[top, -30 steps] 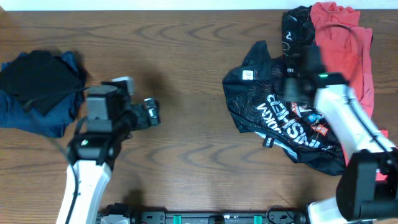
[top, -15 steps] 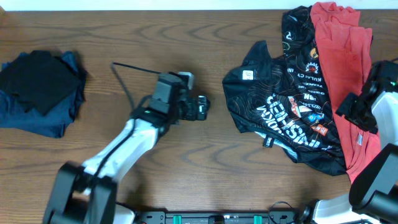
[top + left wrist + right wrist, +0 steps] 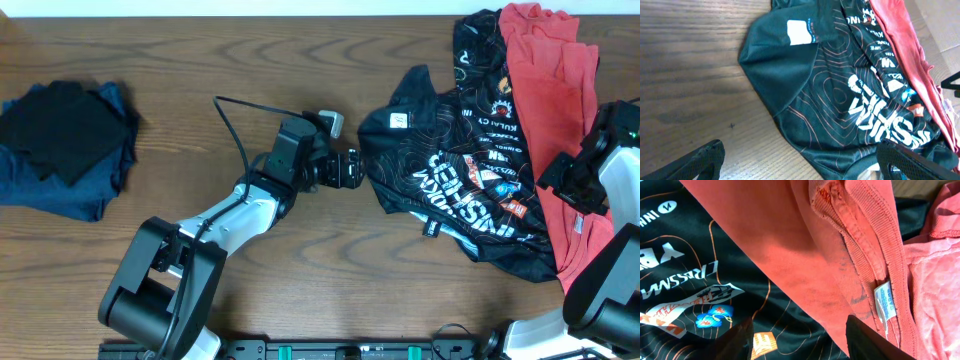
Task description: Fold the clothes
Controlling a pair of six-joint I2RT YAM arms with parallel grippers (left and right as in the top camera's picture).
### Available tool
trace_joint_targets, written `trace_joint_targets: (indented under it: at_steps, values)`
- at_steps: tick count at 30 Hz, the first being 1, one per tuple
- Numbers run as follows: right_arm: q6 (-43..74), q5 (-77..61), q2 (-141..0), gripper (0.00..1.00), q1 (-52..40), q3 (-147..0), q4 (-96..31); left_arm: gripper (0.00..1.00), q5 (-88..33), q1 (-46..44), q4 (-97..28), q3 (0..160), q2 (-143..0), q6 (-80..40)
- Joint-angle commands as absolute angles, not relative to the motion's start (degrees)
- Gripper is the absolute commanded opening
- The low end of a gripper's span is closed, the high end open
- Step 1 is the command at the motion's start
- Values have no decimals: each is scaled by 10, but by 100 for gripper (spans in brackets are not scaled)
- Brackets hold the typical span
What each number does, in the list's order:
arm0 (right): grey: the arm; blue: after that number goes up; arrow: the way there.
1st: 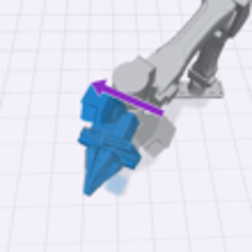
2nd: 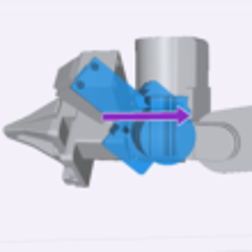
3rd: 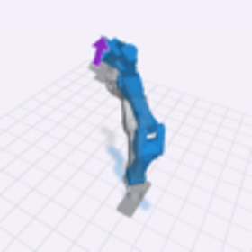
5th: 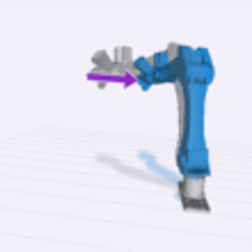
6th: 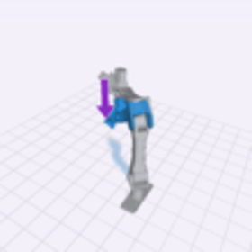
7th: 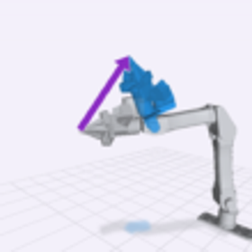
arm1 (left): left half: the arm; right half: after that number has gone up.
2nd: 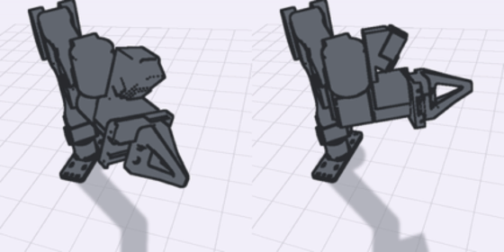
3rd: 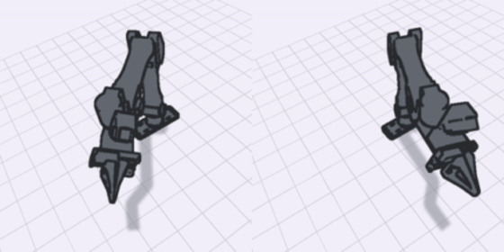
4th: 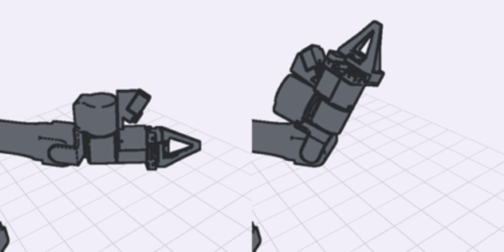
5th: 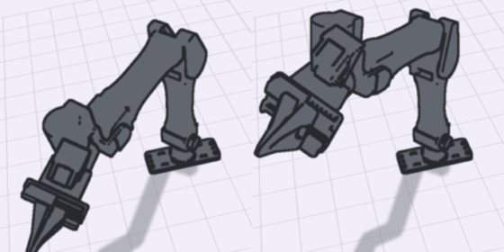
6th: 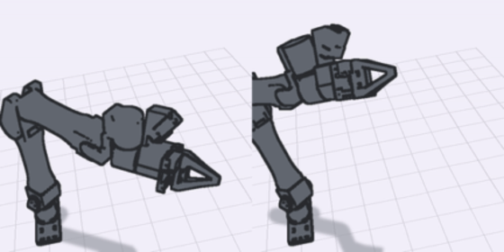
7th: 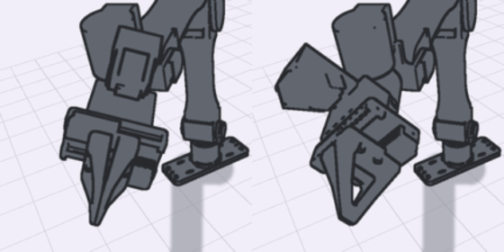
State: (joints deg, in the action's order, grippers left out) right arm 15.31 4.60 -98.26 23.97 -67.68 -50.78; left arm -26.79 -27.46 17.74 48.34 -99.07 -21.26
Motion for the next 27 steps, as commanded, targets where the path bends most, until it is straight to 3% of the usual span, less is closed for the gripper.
trace_joint_targets:
  at_steps: [1,10,18,27]
  values:
    - [145,45,-989,58,244,-674,-508,98,-259,-278,179,503,-1009,-218]
    - [145,45,-989,58,244,-674,-508,100,-259,-283,199,549,-1093,-238]
    - [145,45,-989,58,244,-674,-508,85,-258,-312,294,552,-1155,-243]
    - [145,45,-989,58,244,-674,-509,82,-247,-338,302,552,-1195,-255]
